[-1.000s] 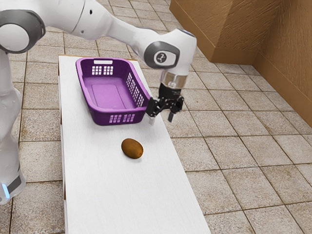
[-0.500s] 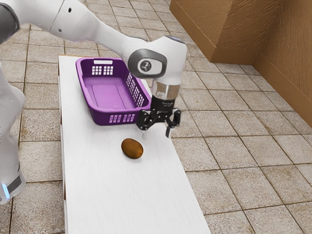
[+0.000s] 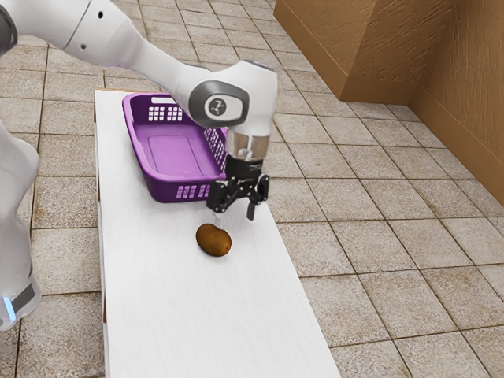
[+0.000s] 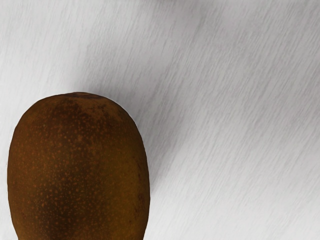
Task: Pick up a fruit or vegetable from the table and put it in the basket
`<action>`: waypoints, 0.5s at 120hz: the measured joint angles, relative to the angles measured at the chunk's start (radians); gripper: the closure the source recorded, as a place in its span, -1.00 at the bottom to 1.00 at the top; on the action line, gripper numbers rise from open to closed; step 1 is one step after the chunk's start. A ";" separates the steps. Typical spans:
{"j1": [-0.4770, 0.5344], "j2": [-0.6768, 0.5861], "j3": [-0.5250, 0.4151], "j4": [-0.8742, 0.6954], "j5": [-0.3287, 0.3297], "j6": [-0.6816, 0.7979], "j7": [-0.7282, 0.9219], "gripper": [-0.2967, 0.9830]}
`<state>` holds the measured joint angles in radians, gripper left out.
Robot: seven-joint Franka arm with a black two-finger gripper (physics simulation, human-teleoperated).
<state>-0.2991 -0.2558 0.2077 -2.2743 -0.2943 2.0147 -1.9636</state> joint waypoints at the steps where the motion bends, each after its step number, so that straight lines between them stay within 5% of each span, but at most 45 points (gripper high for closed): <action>1: 0.000 -0.001 -0.001 -0.001 0.000 0.000 -0.003 -0.54; 60: 0.012 -0.052 -0.039 -0.116 -0.007 0.046 -0.117 -0.53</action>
<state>-0.2867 -0.3080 0.1688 -2.3906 -0.3015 2.0603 -2.0805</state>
